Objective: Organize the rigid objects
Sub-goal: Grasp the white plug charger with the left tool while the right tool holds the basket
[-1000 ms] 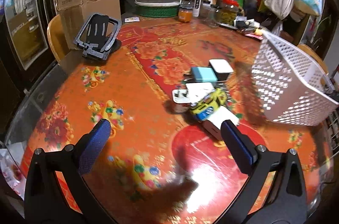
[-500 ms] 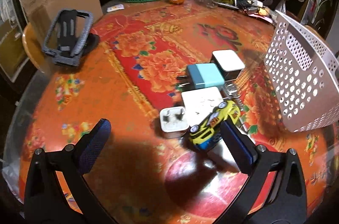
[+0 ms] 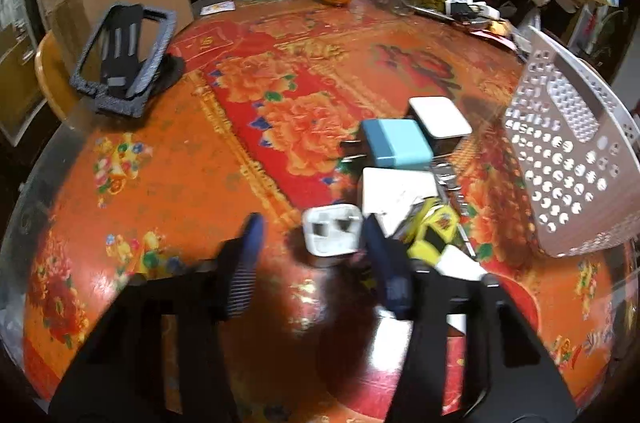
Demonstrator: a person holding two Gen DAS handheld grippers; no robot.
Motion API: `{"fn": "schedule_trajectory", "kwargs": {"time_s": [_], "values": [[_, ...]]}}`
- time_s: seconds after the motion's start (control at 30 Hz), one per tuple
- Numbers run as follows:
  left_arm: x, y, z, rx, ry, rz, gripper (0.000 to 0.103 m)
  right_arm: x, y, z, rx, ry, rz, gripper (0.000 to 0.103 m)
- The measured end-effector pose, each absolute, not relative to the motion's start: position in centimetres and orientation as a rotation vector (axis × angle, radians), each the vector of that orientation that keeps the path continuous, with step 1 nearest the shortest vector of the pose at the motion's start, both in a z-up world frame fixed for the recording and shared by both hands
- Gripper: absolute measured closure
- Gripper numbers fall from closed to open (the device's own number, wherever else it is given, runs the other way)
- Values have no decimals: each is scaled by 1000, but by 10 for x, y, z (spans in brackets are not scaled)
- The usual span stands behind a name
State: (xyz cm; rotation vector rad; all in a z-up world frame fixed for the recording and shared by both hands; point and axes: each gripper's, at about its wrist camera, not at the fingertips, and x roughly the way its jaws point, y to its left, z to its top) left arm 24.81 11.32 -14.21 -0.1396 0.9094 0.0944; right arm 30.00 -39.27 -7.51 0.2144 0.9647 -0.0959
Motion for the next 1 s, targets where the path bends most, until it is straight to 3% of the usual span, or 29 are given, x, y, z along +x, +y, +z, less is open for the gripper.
{"fn": "schedule_trajectory", "kwargs": {"time_s": [0.33, 0.37, 0.4, 0.53, 0.8, 1.0], "values": [[258, 116, -156, -123, 949, 115, 69, 300, -392, -76, 202, 976, -99, 86], [259, 117, -157, -128, 952, 112, 70, 300, -392, -77, 201, 977, -99, 86], [259, 118, -157, -121, 945, 120, 77, 300, -392, -76, 201, 977, -100, 86], [255, 112, -150, -40, 895, 185, 78, 300, -392, -76, 202, 979, -98, 86], [252, 73, -79, 95, 761, 231, 77, 300, -391, -76, 202, 979, -101, 86], [264, -3, -18, 173, 694, 114, 77, 300, -390, -76, 202, 978, -102, 86]]}}
